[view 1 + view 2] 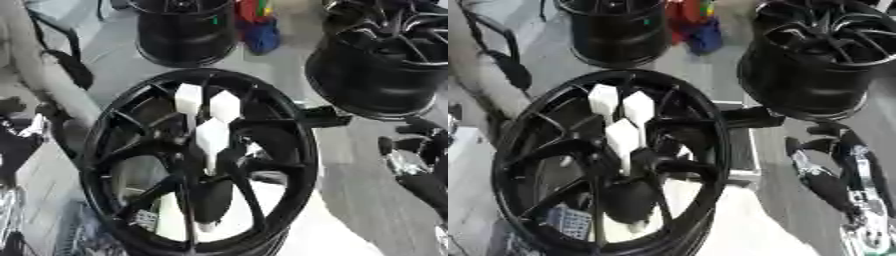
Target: Pull the pin out of the wheel hub.
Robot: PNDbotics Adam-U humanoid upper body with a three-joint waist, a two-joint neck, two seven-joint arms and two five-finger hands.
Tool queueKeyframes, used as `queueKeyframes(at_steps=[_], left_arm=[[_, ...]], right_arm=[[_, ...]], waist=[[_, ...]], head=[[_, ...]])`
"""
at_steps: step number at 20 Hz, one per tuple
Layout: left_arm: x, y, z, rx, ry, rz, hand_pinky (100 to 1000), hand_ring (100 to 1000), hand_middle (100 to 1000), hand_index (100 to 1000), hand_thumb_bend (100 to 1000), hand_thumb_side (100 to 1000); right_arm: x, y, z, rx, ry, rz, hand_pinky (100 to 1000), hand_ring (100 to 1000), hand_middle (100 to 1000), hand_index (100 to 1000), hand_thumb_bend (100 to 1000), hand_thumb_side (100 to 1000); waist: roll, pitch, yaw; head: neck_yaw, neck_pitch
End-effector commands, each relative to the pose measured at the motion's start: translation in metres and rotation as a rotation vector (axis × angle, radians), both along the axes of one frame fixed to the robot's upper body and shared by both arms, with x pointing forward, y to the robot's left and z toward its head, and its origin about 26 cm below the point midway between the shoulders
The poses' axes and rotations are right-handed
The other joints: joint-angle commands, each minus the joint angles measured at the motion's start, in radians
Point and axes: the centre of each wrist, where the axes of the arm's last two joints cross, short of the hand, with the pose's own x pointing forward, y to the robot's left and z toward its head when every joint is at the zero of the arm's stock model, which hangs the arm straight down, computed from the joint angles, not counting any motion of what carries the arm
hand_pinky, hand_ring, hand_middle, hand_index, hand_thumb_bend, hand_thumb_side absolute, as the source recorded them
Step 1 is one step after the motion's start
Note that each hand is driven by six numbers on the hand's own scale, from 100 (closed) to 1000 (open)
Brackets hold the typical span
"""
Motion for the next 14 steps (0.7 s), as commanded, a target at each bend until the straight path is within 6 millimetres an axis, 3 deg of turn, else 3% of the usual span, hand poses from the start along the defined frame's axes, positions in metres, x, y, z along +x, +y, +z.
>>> queueKeyframes(at_steps=[1, 9, 14], left_arm=[[0.001, 0.001, 0.010, 0.026, -0.026, -0.012, 594, 539, 642, 731, 450, 210], [0.001, 0.001, 0.010, 0.035, -0.018, -0.026, 594, 538, 642, 731, 451, 212], [0.002, -0.001, 0.012, 0.043, -0.020, -0.042, 594, 538, 642, 731, 451, 211]], right_arm=[[0.000, -0.011, 0.025, -0.103, -0.055, 0.025, 743, 602, 671, 814, 379, 322], [0.010, -0.032, 0.102, -0.473, -0.172, 0.164, 759, 621, 693, 838, 360, 332], [0.023, -0.026, 0.152, -0.704, -0.196, 0.353, 770, 645, 713, 856, 345, 320]], waist=[[0.000, -0.010, 0.003], [-0.008, -0.014, 0.020], [-0.016, -0.012, 0.037]], head=[[-0.005, 0.005], [-0.020, 0.005], [-0.040, 0.002]])
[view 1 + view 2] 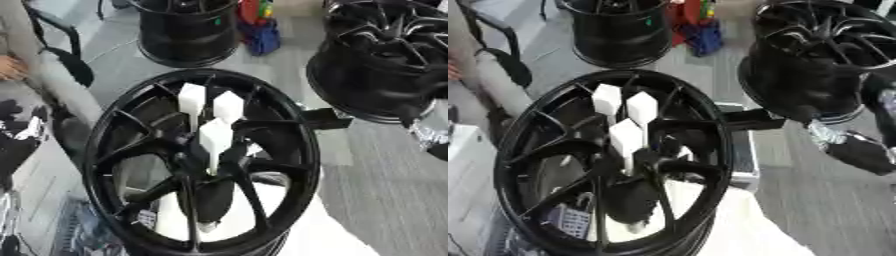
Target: Pull the pin out of the wheel hub.
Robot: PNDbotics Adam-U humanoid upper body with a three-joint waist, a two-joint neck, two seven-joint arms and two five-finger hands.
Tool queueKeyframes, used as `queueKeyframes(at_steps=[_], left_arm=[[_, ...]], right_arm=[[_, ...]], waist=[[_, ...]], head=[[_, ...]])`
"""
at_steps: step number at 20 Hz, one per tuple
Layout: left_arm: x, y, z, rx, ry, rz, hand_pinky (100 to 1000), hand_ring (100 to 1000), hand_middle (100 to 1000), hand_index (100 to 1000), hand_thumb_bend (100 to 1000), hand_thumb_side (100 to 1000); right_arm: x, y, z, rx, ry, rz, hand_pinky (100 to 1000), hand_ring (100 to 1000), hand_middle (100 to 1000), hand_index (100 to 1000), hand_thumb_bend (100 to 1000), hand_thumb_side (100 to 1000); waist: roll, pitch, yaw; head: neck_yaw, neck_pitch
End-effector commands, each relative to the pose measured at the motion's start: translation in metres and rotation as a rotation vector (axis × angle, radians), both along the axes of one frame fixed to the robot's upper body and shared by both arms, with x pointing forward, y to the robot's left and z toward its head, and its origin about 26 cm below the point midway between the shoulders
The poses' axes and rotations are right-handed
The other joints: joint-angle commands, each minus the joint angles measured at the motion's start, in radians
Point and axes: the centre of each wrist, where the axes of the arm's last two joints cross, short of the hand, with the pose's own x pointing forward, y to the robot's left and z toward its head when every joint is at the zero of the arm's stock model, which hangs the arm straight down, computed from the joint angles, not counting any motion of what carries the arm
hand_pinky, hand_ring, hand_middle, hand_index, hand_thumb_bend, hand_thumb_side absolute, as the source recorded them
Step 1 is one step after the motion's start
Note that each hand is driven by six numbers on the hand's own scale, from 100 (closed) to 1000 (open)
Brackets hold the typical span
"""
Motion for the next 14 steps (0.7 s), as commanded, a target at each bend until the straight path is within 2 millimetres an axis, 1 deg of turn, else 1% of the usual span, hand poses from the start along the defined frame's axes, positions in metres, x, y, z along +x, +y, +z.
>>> queueKeyframes(at_steps=[1, 4, 7, 11, 13, 14], left_arm=[[0.002, 0.002, 0.013, 0.039, -0.029, -0.021, 594, 538, 642, 731, 451, 212], [0.004, 0.000, 0.014, 0.047, -0.030, -0.035, 594, 538, 641, 731, 451, 212], [0.005, -0.001, 0.018, 0.056, -0.036, -0.046, 594, 537, 640, 731, 451, 211], [0.006, -0.002, 0.019, 0.064, -0.036, -0.063, 594, 537, 639, 731, 451, 211], [0.008, -0.003, 0.021, 0.070, -0.041, -0.072, 595, 536, 639, 731, 451, 212], [0.008, -0.004, 0.022, 0.072, -0.043, -0.076, 595, 536, 639, 731, 452, 213]], right_arm=[[0.002, 0.005, 0.036, -0.185, 0.004, 0.106, 771, 650, 717, 859, 345, 319], [0.008, 0.021, 0.057, -0.293, 0.045, 0.203, 778, 667, 728, 867, 342, 300], [0.016, 0.035, 0.068, -0.370, 0.102, 0.255, 784, 689, 742, 872, 309, 251], [0.039, 0.046, 0.072, -0.465, 0.155, 0.279, 791, 710, 758, 880, 263, 179], [0.052, 0.049, 0.070, -0.497, 0.178, 0.283, 795, 722, 766, 884, 231, 127], [0.058, 0.051, 0.069, -0.512, 0.189, 0.285, 797, 727, 769, 886, 224, 116]], waist=[[-0.003, -0.006, 0.010], [-0.011, -0.002, 0.028], [-0.021, 0.003, 0.050], [-0.033, 0.008, 0.081], [-0.038, 0.009, 0.101], [-0.040, 0.009, 0.111]], head=[[-0.018, 0.000], [-0.035, -0.008], [-0.056, -0.015], [-0.078, -0.022], [-0.095, -0.024], [-0.103, -0.025]])
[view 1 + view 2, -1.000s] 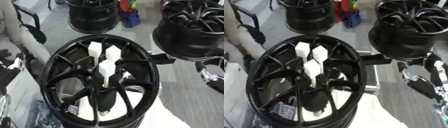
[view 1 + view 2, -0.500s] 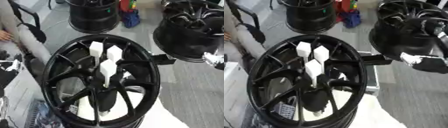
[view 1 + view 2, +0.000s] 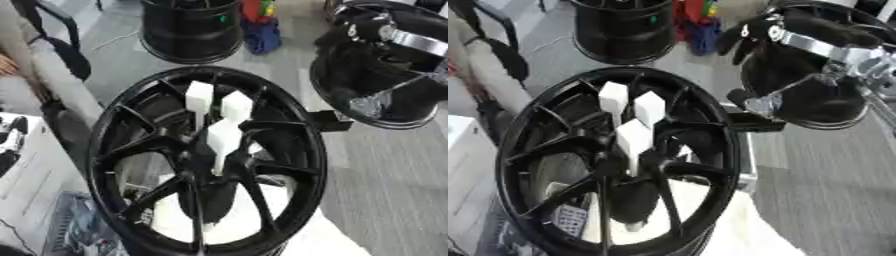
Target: Pull the pin out of the wheel hub.
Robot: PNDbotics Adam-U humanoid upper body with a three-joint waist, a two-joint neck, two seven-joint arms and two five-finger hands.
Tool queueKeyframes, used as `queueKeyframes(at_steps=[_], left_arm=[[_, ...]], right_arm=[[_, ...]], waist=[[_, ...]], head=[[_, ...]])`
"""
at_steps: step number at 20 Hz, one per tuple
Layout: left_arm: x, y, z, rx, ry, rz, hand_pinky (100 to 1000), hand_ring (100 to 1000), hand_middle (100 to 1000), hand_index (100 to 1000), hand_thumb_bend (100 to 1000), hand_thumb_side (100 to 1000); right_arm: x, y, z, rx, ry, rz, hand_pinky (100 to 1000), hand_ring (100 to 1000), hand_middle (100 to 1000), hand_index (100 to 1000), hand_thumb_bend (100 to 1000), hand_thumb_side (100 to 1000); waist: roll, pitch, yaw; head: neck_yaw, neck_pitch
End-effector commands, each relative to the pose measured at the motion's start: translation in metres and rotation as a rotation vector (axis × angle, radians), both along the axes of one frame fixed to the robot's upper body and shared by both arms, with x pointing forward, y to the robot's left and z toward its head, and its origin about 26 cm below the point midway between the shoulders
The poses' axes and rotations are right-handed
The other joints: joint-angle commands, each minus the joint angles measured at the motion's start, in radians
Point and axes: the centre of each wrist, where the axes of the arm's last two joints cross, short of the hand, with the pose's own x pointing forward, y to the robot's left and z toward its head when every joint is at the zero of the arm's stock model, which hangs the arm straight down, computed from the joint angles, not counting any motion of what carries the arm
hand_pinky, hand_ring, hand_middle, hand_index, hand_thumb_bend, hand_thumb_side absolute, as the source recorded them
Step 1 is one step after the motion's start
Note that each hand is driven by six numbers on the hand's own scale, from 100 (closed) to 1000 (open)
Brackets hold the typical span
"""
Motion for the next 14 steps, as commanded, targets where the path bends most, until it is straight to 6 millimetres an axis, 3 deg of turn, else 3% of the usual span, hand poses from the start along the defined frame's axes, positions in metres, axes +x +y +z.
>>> queueKeyframes(at_steps=[1, 7, 14], left_arm=[[0.003, 0.003, 0.016, 0.044, -0.039, -0.021, 595, 536, 639, 731, 451, 213], [0.004, 0.003, 0.020, 0.052, -0.050, -0.026, 595, 536, 638, 732, 452, 215], [0.005, 0.003, 0.022, 0.055, -0.052, -0.036, 596, 535, 637, 734, 453, 219]], right_arm=[[0.017, -0.001, -0.001, -0.071, 0.020, -0.013, 800, 737, 774, 888, 213, 101], [0.042, 0.005, -0.012, -0.149, 0.057, -0.009, 817, 784, 809, 901, 225, 100], [0.056, 0.024, -0.016, -0.232, 0.092, 0.066, 840, 841, 852, 911, 305, 108]], waist=[[0.002, -0.009, 0.013], [-0.003, -0.010, 0.056], [-0.005, -0.011, 0.073]], head=[[-0.026, -0.014], [-0.065, -0.017], [-0.088, -0.016]])
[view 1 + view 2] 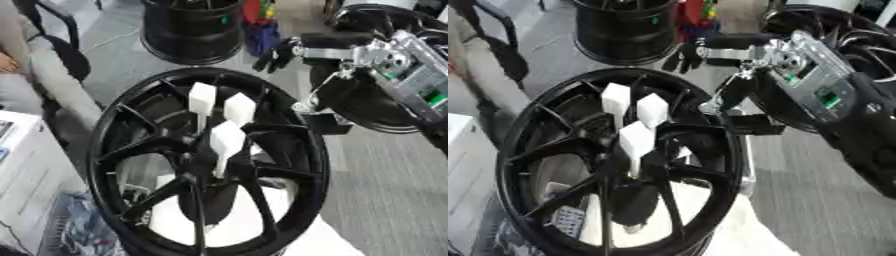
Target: Pull the pin out of the wheel hub.
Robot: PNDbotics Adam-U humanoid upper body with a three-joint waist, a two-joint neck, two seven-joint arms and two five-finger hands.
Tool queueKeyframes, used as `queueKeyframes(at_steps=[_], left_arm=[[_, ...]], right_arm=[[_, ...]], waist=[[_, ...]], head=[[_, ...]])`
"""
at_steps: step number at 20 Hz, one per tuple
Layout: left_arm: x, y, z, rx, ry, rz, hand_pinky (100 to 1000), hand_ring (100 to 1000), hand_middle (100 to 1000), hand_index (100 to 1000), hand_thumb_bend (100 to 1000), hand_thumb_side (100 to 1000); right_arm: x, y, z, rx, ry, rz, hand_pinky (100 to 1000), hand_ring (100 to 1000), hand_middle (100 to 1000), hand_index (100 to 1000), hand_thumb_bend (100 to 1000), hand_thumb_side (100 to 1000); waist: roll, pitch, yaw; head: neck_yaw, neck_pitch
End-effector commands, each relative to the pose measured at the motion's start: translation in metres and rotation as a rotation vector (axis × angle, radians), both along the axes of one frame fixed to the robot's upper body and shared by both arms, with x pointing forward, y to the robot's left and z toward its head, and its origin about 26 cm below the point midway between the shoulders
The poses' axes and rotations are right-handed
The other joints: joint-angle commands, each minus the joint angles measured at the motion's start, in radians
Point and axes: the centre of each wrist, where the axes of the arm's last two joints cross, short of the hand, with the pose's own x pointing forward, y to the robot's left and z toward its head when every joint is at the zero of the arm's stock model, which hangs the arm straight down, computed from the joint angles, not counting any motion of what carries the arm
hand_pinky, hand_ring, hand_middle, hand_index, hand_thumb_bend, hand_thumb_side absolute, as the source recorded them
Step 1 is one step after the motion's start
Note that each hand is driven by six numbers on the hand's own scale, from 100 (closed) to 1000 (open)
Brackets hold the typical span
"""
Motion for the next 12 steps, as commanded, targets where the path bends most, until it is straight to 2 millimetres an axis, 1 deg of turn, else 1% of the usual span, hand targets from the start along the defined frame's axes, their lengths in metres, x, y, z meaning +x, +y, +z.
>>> queueKeyframes(at_steps=[1, 5, 11, 12], left_arm=[[0.002, 0.002, 0.013, 0.032, -0.033, -0.013, 596, 535, 637, 734, 453, 219], [0.002, 0.003, 0.012, 0.032, -0.030, -0.013, 596, 535, 637, 734, 453, 219], [0.002, 0.002, 0.012, 0.033, -0.027, -0.020, 597, 535, 637, 735, 451, 218], [0.002, 0.001, 0.012, 0.033, -0.028, -0.022, 597, 535, 637, 735, 451, 219]], right_arm=[[0.003, 0.005, 0.009, -0.038, -0.009, 0.027, 842, 846, 855, 911, 311, 115], [0.004, 0.017, 0.010, -0.060, 0.011, 0.079, 848, 855, 863, 914, 334, 158], [0.004, 0.034, 0.012, -0.072, 0.031, 0.134, 846, 853, 861, 912, 325, 164], [0.005, 0.037, 0.012, -0.073, 0.034, 0.138, 844, 844, 849, 911, 319, 158]], waist=[[0.005, -0.012, 0.001], [0.002, -0.014, 0.002], [-0.001, -0.018, 0.006], [-0.001, -0.018, 0.007]], head=[[-0.009, -0.008], [-0.012, -0.005], [-0.016, -0.005], [-0.018, -0.006]])
